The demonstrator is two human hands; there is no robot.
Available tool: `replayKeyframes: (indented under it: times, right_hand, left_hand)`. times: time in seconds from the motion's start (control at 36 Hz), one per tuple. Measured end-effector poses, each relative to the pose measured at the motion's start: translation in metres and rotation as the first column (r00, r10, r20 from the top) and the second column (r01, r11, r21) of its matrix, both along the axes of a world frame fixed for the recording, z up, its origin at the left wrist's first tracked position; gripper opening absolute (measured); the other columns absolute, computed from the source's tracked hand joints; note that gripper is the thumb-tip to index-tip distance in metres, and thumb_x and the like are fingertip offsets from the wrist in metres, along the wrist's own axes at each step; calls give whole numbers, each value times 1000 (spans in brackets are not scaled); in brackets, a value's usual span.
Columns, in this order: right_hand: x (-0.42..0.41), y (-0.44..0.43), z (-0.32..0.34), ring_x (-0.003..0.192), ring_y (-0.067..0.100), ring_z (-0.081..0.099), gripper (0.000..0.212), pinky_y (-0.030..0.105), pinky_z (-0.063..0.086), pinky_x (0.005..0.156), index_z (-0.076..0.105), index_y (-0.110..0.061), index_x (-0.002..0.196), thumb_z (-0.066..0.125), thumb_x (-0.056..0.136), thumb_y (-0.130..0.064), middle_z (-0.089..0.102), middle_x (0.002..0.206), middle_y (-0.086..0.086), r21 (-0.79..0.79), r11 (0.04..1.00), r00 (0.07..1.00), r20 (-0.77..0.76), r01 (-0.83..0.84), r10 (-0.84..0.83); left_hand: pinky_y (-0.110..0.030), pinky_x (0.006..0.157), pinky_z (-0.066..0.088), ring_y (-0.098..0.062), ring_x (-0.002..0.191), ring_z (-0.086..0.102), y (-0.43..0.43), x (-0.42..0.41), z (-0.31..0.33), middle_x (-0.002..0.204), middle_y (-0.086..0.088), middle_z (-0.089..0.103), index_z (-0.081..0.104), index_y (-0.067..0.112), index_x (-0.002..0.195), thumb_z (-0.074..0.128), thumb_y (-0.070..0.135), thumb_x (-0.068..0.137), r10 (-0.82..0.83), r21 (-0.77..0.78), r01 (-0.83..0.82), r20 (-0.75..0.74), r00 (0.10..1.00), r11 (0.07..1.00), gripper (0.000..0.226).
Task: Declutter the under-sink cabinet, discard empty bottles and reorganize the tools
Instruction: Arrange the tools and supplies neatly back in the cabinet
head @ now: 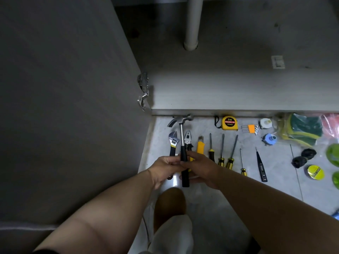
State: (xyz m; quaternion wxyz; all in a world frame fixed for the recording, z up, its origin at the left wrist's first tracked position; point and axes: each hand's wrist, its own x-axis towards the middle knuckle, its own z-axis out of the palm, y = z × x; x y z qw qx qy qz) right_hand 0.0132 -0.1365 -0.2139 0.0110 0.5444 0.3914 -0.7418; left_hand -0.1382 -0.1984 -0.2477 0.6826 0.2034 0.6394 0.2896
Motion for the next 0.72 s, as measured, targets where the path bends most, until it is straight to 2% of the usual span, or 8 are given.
replayKeyframes:
  times: [0.14,0.25,0.36,0.44,0.5,0.56,0.64,0.72]
  right_hand:
    - [9,-1,2,93,21,75,27,34,59,73,73,-25,114,61,97,-7,76,107,4,-71,987,989,-18,142,-144]
    - [8,1,11,100,23,74,25,35,60,77,72,-20,116,60,99,-8,76,111,5,-129,966,966,-102,224,-238]
    - [9,7,17,102,23,73,26,35,61,76,69,-18,119,56,100,-7,75,114,8,-95,965,955,-150,245,-257]
    - [10,15,21,106,25,70,27,35,60,78,68,-20,120,52,101,-8,73,116,10,-55,974,960,-165,221,-227]
    - [8,24,24,102,23,69,29,34,59,78,68,-23,121,50,103,-9,72,109,8,-50,967,945,-206,250,-255]
    - [4,37,27,99,21,67,31,39,57,85,67,-26,122,48,104,-11,70,102,5,-26,956,927,-240,292,-290]
    - [-7,62,33,93,18,70,27,34,59,70,66,-26,122,49,105,-15,69,102,6,0,948,914,-265,317,-306]
    - [-26,83,37,91,21,74,23,33,60,64,60,-23,126,48,107,-22,73,107,8,9,953,919,-267,304,-291]
  left_hand:
    - [-19,68,44,-4,77,61,2,2,5,89,10,75,78,28,112,80,27,86,-125,-14,125,-27,992,992,27]
    - [-36,105,48,-17,112,68,-1,4,4,114,2,76,72,30,120,79,48,76,-62,-99,76,140,988,992,48]
    - [-28,90,51,-18,114,69,3,4,8,120,-4,74,69,23,122,82,47,79,-7,-80,24,200,980,996,51]
    - [-34,99,49,-22,117,67,7,5,5,121,-4,73,67,20,124,82,43,81,18,-74,0,246,969,997,51]
    - [-34,96,48,-19,106,68,10,5,4,109,0,74,69,20,118,81,52,78,71,-75,-54,244,967,996,53]
    - [-36,89,50,-16,89,64,14,2,1,93,2,70,73,18,112,73,66,79,182,-87,-172,135,974,981,59]
    - [-34,80,55,-20,83,64,16,-5,-11,89,-5,66,65,14,94,68,61,87,291,-48,-307,-206,934,950,47]
    - [-40,86,56,-27,95,66,16,-10,-25,103,-8,65,57,15,100,76,34,88,78,-63,-137,-567,820,989,30]
